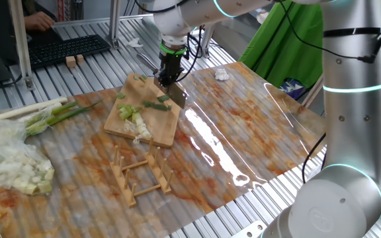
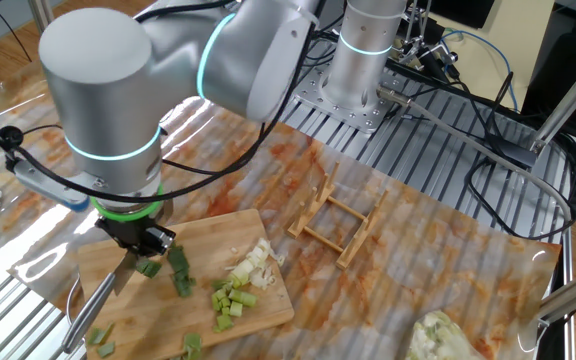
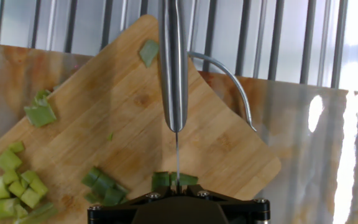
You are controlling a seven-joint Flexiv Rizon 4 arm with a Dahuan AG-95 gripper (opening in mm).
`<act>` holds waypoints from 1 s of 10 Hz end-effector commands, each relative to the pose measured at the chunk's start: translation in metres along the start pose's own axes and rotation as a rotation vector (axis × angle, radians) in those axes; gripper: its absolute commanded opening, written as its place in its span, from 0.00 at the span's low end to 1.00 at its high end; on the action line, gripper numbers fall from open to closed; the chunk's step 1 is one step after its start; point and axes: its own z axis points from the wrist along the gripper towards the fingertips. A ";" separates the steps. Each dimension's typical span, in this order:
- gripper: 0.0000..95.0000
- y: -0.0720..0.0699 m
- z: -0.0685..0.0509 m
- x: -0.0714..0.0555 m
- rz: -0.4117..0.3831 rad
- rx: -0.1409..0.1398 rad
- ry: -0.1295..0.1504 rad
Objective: Chop the scallions
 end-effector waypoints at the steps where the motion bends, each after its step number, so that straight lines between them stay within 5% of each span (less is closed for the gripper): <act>1: 0.00 -0.002 0.001 0.000 -0.002 0.001 0.001; 5: 0.00 0.007 0.041 -0.002 0.011 -0.001 -0.031; 7: 0.00 0.006 0.038 -0.002 0.013 0.012 -0.032; 9: 0.00 0.002 0.038 -0.005 0.034 -0.024 -0.040; 10: 0.00 0.002 0.039 -0.005 0.033 -0.017 -0.030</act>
